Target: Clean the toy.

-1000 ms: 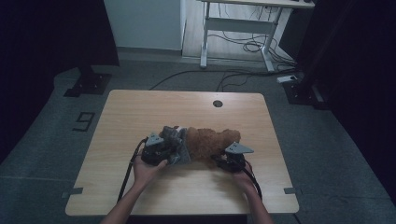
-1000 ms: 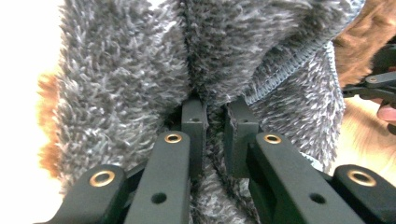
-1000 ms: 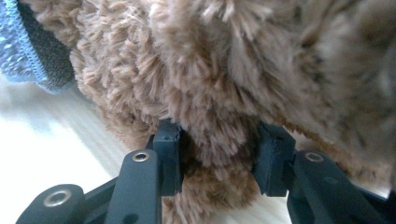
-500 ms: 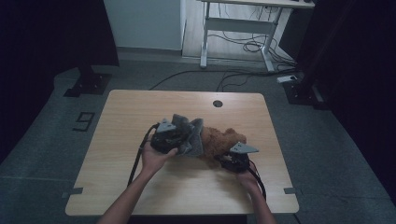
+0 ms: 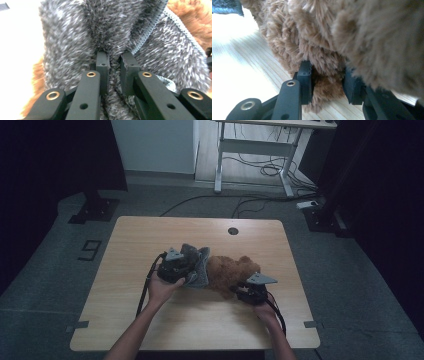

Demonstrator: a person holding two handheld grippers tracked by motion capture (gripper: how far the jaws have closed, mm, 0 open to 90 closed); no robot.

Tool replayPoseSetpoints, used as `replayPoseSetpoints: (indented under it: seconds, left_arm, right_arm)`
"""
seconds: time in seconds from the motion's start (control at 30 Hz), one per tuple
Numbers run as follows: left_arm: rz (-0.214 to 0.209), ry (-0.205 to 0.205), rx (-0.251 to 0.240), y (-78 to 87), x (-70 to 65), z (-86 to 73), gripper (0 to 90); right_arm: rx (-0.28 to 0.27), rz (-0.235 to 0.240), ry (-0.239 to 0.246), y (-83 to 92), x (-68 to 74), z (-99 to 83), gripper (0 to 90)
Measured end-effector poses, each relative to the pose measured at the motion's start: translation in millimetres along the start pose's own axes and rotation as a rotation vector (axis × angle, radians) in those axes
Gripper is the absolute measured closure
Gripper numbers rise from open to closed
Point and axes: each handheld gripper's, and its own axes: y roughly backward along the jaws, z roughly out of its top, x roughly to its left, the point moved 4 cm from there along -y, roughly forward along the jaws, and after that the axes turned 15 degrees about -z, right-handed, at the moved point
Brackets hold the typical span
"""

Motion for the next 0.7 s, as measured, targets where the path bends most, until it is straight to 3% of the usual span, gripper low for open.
replayPoseSetpoints:
  seconds: [0.23, 0.4, 0.53, 0.7]
  left_arm:
    - [0.085, 0.032, 0.018, 24.8, 26.4, -18.5, 78.8]
    - [0.100, 0.052, 0.007, 32.9, 33.3, -22.9, 78.8]
    - [0.072, 0.028, -0.028, 33.0, 21.3, -6.1, 78.8]
    - [0.038, -0.016, -0.042, 18.6, 2.0, 27.7, 78.7]
  right_arm:
    - [0.003, 0.003, -0.015, -0.4, -1.1, -0.4, 61.1]
    - [0.003, 0.005, -0.014, -0.7, -1.5, -0.4, 60.7]
    - [0.007, 0.000, -0.019, -1.3, -2.2, -0.8, 60.5]
    - [0.007, 0.000, -0.035, -1.4, -4.9, -1.1, 60.1]
